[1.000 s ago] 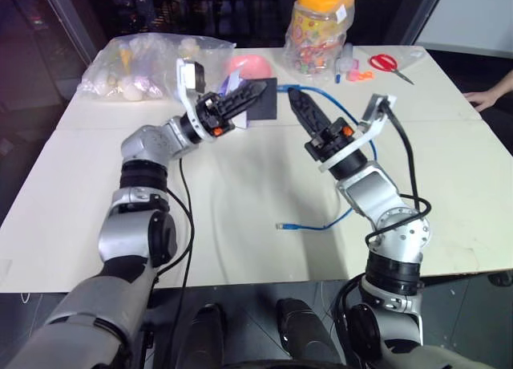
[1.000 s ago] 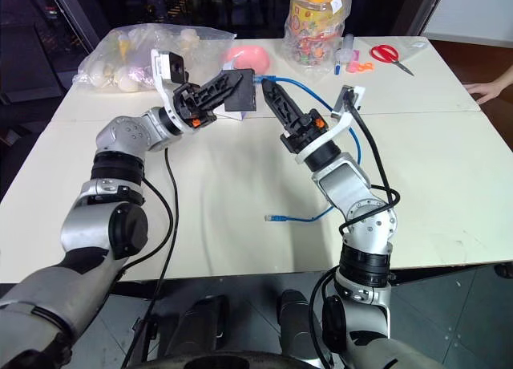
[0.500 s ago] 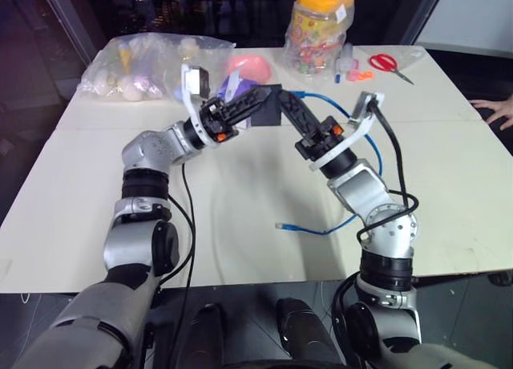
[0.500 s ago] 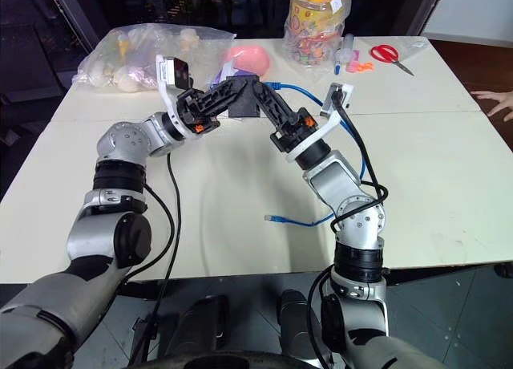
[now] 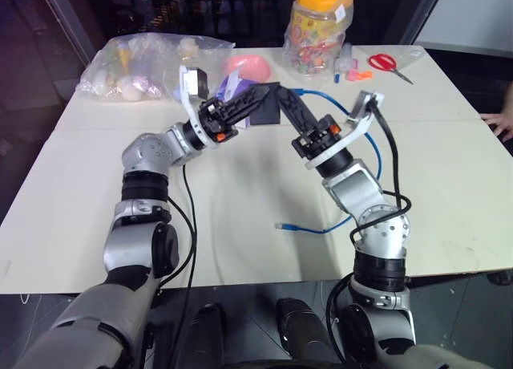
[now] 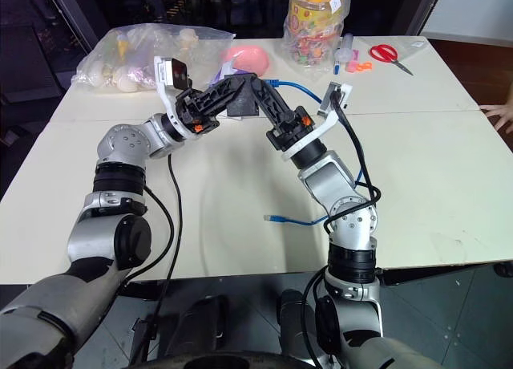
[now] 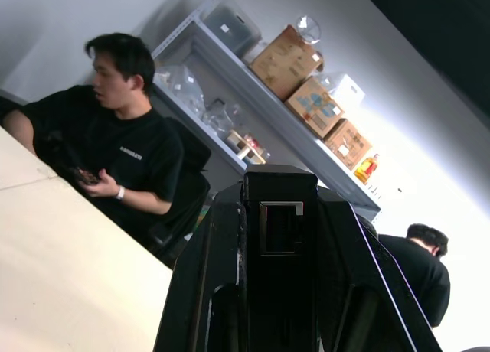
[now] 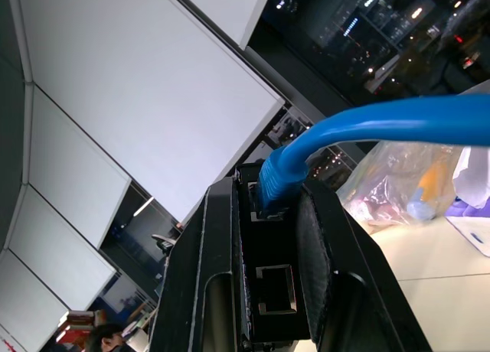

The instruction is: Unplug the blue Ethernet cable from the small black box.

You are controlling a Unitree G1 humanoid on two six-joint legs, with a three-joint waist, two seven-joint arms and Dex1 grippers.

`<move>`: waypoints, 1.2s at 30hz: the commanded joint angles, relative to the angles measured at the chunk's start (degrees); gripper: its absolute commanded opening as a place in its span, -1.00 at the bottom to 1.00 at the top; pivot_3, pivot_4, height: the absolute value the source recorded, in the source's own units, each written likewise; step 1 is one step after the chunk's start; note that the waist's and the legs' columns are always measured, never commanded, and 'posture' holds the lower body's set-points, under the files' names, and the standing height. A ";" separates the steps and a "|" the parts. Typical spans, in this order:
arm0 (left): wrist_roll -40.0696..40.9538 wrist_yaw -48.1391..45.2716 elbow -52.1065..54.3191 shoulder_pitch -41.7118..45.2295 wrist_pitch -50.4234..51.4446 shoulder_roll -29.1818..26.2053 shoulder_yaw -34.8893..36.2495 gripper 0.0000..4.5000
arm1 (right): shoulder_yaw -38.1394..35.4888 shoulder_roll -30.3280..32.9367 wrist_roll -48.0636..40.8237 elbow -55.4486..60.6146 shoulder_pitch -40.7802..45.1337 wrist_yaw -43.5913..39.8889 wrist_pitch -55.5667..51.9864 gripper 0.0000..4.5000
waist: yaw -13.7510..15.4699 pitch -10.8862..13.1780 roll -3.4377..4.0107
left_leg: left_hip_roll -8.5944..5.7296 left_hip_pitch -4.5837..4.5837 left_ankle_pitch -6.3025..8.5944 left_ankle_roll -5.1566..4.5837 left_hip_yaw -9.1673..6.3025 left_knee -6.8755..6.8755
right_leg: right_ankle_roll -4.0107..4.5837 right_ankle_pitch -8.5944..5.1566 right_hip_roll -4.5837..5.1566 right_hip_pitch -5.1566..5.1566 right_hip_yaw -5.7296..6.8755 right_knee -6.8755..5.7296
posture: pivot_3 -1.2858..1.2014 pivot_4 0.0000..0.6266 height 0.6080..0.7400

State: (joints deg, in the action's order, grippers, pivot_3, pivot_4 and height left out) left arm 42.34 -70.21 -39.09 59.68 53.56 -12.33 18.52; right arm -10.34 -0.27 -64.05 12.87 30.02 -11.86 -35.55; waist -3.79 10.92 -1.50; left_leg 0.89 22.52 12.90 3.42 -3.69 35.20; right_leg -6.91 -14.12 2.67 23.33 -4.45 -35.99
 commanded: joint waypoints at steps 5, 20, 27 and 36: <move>1.35 0.16 1.66 0.47 -0.97 -0.48 -0.19 -0.78 | -0.57 0.71 3.47 -1.26 -0.20 0.88 2.36 0.27 | 0.00 0.00 0.00 | 0.00 0.01 0.00 0.00 0.01 -0.01 | 0.00 0.00 0.00 0.00 -0.01 0.03 | 0.03 -0.52 0.98; 1.56 0.62 1.58 0.47 -1.34 -0.79 -0.44 -0.78 | -0.77 -0.59 2.04 0.23 -0.84 -0.49 3.24 0.04 | -0.02 0.00 0.00 | 0.00 0.01 0.00 0.00 0.01 -0.04 | 0.00 0.00 0.00 0.00 -0.01 0.07 | 0.03 -0.52 0.98; 1.88 1.10 2.27 0.14 -1.11 -0.40 -0.63 -0.78 | -0.50 -0.95 1.39 0.16 -0.94 -0.75 2.91 -0.99 | -0.03 0.00 0.00 | 0.00 0.01 0.00 0.00 0.01 -0.05 | 0.00 0.00 0.01 0.00 -0.01 0.09 | 0.03 -0.52 0.98; 1.50 1.69 1.67 -0.11 -2.34 -0.80 -0.27 -0.78 | 0.40 -0.89 2.48 -0.22 -0.79 -0.32 2.74 -0.99 | -0.02 0.00 0.00 | 0.00 0.01 0.00 0.00 0.01 -0.06 | 0.00 0.00 0.01 0.00 0.00 0.11 | 0.03 -0.52 0.98</move>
State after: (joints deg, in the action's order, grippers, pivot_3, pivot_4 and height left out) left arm 42.46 -68.29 -39.13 58.73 52.17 -12.87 17.64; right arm -10.40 -1.13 -61.96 11.95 29.01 -12.31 -32.89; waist -3.81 10.92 -1.49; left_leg 0.89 22.53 12.90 3.42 -3.68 35.14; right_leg -6.91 -14.12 2.68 23.33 -4.45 -35.88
